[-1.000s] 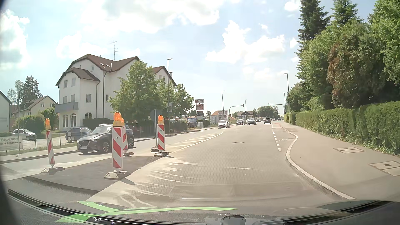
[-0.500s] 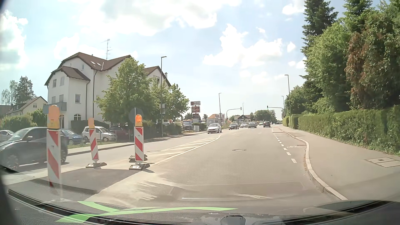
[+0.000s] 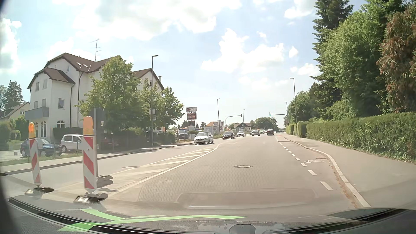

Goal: Follow the waypoints while adhering to traffic rules and regulations

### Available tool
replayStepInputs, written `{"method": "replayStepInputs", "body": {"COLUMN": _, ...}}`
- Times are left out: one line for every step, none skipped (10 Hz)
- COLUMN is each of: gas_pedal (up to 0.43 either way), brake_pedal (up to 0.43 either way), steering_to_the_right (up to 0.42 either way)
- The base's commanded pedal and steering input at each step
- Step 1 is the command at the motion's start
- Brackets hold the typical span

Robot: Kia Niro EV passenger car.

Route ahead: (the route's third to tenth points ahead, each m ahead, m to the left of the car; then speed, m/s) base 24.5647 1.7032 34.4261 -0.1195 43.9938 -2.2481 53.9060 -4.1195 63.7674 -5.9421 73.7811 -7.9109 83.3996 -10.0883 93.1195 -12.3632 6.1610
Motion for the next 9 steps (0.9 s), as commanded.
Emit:
{"method": "replayStepInputs", "body": {"gas_pedal": 0.228, "brake_pedal": 0.0, "steering_to_the_right": 0.062}}
{"method": "replayStepInputs", "body": {"gas_pedal": 0.228, "brake_pedal": 0.0, "steering_to_the_right": 0.062}}
{"method": "replayStepInputs", "body": {"gas_pedal": 0.228, "brake_pedal": 0.0, "steering_to_the_right": 0.062}}
{"method": "replayStepInputs", "body": {"gas_pedal": 0.228, "brake_pedal": 0.0, "steering_to_the_right": 0.062}}
{"method": "replayStepInputs", "body": {"gas_pedal": 0.228, "brake_pedal": 0.0, "steering_to_the_right": 0.062}}
{"method": "replayStepInputs", "body": {"gas_pedal": 0.228, "brake_pedal": 0.0, "steering_to_the_right": 0.061}}
{"method": "replayStepInputs", "body": {"gas_pedal": 0.228, "brake_pedal": 0.0, "steering_to_the_right": 0.061}}
{"method": "replayStepInputs", "body": {"gas_pedal": 0.228, "brake_pedal": 0.0, "steering_to_the_right": 0.061}}
{"method": "replayStepInputs", "body": {"gas_pedal": 0.228, "brake_pedal": 0.0, "steering_to_the_right": 0.059}}
